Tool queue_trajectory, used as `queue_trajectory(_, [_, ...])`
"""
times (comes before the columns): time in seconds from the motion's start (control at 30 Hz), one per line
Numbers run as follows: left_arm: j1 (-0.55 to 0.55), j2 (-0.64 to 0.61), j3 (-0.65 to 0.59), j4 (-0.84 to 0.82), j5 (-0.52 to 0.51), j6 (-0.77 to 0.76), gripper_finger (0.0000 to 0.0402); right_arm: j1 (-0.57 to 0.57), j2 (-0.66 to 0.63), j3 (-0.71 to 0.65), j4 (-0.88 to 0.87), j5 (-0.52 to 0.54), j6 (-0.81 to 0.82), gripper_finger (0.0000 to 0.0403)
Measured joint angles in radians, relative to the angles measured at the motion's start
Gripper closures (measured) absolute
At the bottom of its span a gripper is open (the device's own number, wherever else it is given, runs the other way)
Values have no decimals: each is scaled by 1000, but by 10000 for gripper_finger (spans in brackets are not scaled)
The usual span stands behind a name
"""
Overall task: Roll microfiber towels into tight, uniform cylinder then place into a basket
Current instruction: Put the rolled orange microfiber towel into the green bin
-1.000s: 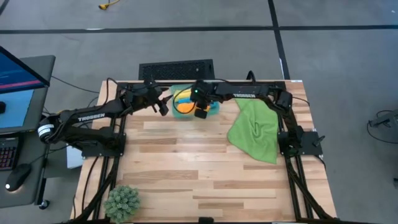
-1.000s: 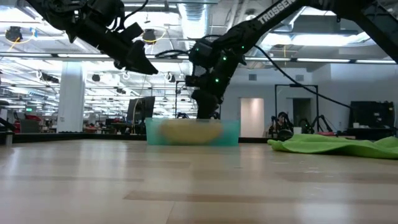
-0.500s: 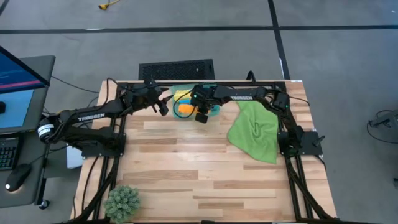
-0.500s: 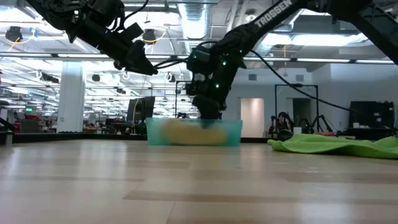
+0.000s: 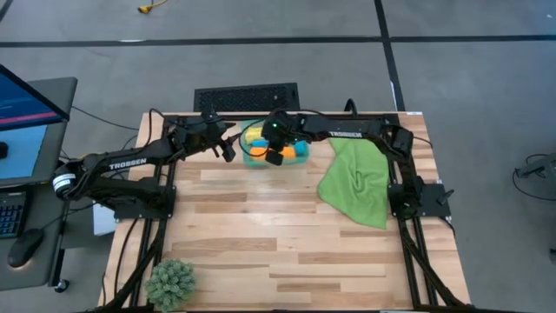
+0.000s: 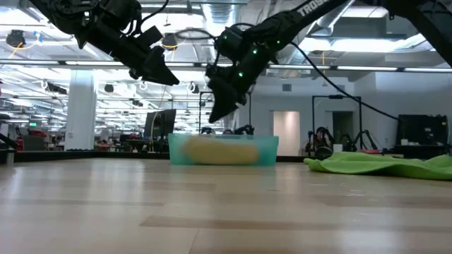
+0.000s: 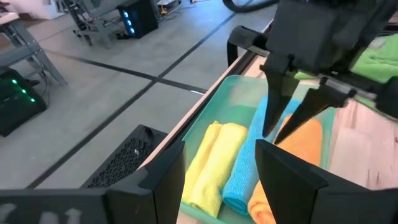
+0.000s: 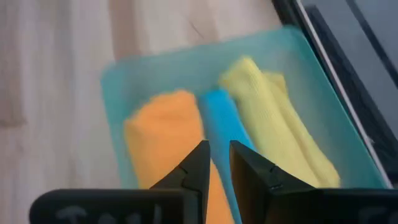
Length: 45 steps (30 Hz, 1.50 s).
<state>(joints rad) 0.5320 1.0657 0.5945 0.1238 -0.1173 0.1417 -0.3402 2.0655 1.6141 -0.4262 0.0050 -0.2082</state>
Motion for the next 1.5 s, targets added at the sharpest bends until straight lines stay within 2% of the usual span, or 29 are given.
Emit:
queue_trajectory(0.13, [0, 0, 0, 1, 0, 2, 216, 0, 19, -1, 21, -59, -1, 321])
queue_trajectory(0.4, [0, 0, 0, 3, 0, 2, 216, 18, 69, 4, 88, -71, 17, 321])
queue_trajectory(0.7, [0, 0, 0, 3, 0, 2, 216, 21, 100, 14, 39, -76, 53, 321])
queue_trajectory(0.87, [0, 0, 0, 3, 0, 2, 216, 17, 100, 14, 62, -132, 97, 321])
queue_trajectory(1.27, [0, 0, -1, 2, 0, 3, 216, 29, 100, 14, 66, -135, 127, 322])
queue_trajectory(1.5, [0, 0, -1, 2, 0, 3, 216, 32, 100, 14, 61, -122, 130, 338])
